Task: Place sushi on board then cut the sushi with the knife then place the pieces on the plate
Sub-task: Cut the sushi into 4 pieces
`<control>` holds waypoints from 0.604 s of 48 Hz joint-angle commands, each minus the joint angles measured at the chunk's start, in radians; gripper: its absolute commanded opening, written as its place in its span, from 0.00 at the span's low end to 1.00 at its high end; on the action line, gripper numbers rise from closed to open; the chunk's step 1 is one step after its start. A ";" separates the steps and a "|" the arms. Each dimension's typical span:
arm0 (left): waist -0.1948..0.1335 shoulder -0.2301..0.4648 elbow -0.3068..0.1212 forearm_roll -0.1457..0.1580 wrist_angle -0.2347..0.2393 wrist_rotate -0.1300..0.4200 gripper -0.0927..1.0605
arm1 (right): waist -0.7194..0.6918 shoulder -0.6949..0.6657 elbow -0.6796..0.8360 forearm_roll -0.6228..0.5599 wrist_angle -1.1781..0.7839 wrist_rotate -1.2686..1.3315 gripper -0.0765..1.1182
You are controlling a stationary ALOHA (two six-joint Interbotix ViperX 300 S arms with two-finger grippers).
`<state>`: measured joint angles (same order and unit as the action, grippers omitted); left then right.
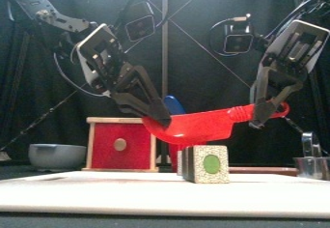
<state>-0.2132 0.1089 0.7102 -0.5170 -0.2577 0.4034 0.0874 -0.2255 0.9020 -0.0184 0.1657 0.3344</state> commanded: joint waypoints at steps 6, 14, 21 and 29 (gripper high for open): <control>-0.015 -0.009 -0.026 0.002 -0.005 0.003 0.53 | -0.008 -0.012 -0.009 0.002 -0.006 0.012 0.38; -0.011 -0.009 -0.026 0.003 -0.005 0.006 0.53 | -0.011 -0.012 -0.008 -0.002 -0.009 0.012 0.38; -0.011 -0.015 -0.028 0.009 -0.005 0.006 0.53 | -0.011 -0.012 -0.009 -0.002 -0.009 0.012 0.38; -0.006 -0.015 -0.028 0.017 -0.005 0.008 0.53 | -0.011 -0.012 -0.012 -0.005 -0.009 0.011 0.38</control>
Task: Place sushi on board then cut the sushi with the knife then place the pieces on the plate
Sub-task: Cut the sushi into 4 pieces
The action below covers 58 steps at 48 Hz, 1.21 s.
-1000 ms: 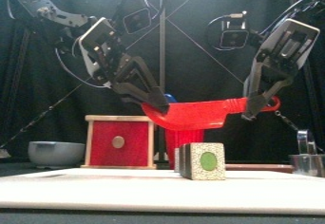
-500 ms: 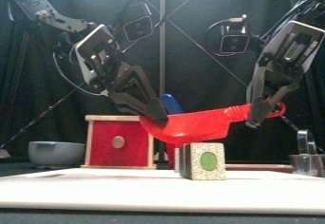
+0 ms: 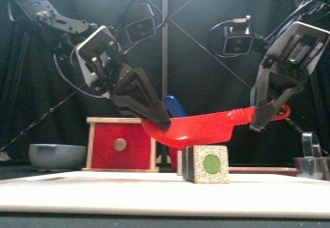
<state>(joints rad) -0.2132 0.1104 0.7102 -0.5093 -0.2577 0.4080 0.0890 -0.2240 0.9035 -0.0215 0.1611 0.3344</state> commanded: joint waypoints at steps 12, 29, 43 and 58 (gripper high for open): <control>0.005 -0.018 -0.028 0.025 -0.006 0.003 0.53 | -0.014 -0.014 -0.015 -0.005 -0.011 0.011 0.38; 0.012 -0.017 -0.025 0.034 -0.006 0.003 0.53 | -0.012 -0.014 -0.009 0.002 -0.015 0.012 0.38; 0.011 -0.011 -0.028 0.031 -0.005 -0.002 0.53 | -0.006 -0.012 -0.005 0.005 -0.015 0.014 0.38; 0.012 -0.009 -0.028 0.029 -0.005 -0.003 0.53 | -0.002 -0.011 -0.003 0.020 -0.015 0.014 0.38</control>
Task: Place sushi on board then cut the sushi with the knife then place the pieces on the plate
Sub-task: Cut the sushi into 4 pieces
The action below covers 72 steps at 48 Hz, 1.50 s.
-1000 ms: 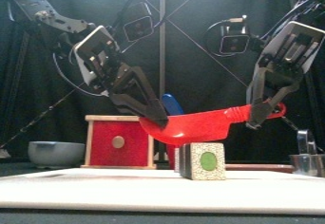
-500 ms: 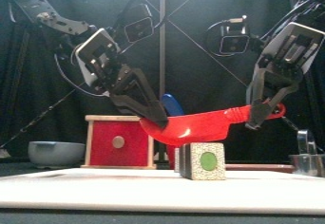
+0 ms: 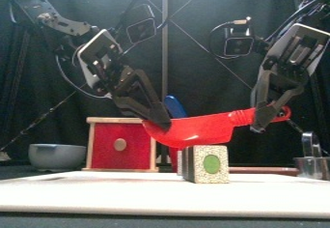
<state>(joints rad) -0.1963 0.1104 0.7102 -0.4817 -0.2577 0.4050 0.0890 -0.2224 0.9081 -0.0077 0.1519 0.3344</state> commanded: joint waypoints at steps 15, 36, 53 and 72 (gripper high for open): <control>-0.006 -0.003 -0.025 0.000 -0.005 0.000 0.53 | 0.008 0.005 -0.003 0.023 -0.006 0.014 0.38; -0.006 0.025 -0.029 -0.002 -0.005 -0.002 0.53 | 0.011 0.069 -0.011 0.025 -0.006 0.014 0.38; -0.005 0.074 -0.032 -0.026 -0.005 -0.003 0.53 | 0.017 0.144 -0.025 0.032 -0.018 0.012 0.38; 0.008 0.072 -0.029 -0.023 -0.005 0.003 0.53 | 0.003 0.156 -0.035 0.018 -0.020 0.009 0.38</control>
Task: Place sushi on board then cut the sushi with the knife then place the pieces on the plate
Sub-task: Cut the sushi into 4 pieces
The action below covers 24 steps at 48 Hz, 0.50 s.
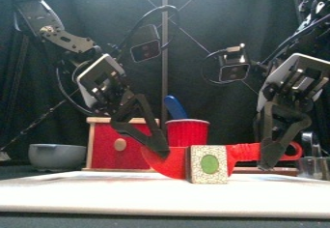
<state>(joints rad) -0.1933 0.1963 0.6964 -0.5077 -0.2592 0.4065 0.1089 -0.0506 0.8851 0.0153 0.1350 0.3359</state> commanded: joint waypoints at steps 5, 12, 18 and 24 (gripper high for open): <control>0.014 -0.015 -0.015 0.003 -0.003 0.003 0.53 | -0.021 -0.015 -0.015 -0.011 -0.003 0.009 0.38; 0.025 -0.018 -0.017 0.011 -0.003 0.003 0.53 | -0.032 -0.015 -0.021 -0.017 -0.003 0.009 0.38; 0.025 -0.025 -0.017 0.017 -0.003 0.003 0.53 | -0.032 -0.017 -0.023 -0.018 -0.002 0.009 0.38; 0.025 -0.035 -0.017 0.017 -0.003 0.003 0.53 | -0.031 -0.028 -0.023 -0.018 0.003 0.009 0.38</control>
<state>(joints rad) -0.1657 0.1948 0.6964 -0.4955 -0.2577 0.4080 0.0890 -0.0506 0.8790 -0.0031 0.1381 0.3375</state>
